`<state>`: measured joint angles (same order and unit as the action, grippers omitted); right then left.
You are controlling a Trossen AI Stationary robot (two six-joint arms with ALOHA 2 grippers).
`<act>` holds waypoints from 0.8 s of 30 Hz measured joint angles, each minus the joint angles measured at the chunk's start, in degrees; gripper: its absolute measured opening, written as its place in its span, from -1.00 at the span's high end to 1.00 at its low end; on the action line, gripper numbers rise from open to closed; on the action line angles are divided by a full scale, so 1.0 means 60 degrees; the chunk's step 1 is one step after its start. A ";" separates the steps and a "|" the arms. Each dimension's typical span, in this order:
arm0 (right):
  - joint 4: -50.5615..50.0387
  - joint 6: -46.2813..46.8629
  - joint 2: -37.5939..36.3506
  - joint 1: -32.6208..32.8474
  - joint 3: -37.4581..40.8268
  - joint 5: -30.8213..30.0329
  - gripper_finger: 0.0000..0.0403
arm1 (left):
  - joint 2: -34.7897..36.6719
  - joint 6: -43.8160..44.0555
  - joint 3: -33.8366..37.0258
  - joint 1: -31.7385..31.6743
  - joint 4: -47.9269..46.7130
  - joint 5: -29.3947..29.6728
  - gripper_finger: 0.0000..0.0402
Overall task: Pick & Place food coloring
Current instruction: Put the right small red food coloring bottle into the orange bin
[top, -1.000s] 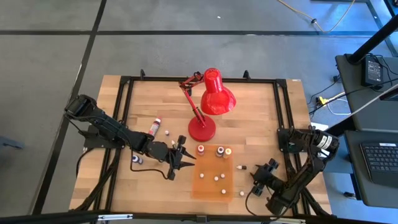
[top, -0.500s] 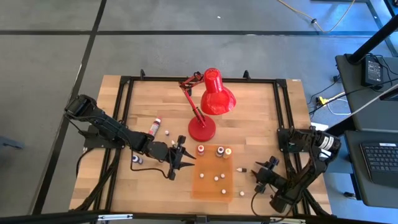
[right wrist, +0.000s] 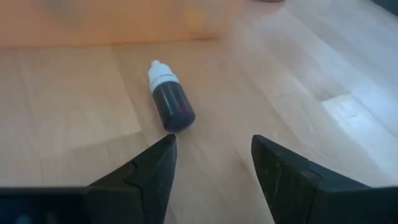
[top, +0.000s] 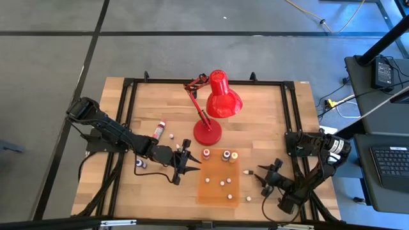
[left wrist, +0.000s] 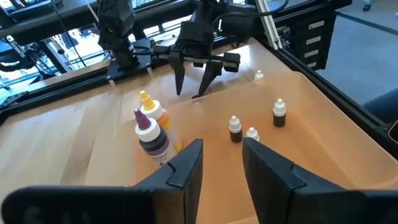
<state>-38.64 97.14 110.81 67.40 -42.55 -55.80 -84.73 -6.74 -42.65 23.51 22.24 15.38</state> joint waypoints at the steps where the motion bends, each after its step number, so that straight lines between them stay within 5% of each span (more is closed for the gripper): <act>1: 0.0152 0.0006 -0.0005 0.0000 0.0071 -0.0055 -0.07 | 0.0000 0.0000 0.0000 0.0000 0.0000 0.0002 0.45; 24: 0.2057 -0.1098 0.0010 0.0226 0.0697 -0.0820 -0.07 | 0.0000 -0.0004 0.0000 0.0000 -0.0004 -0.0001 0.47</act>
<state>-26.30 90.55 110.87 68.75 -38.37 -60.73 -84.73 -6.76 -42.65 23.51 22.22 15.38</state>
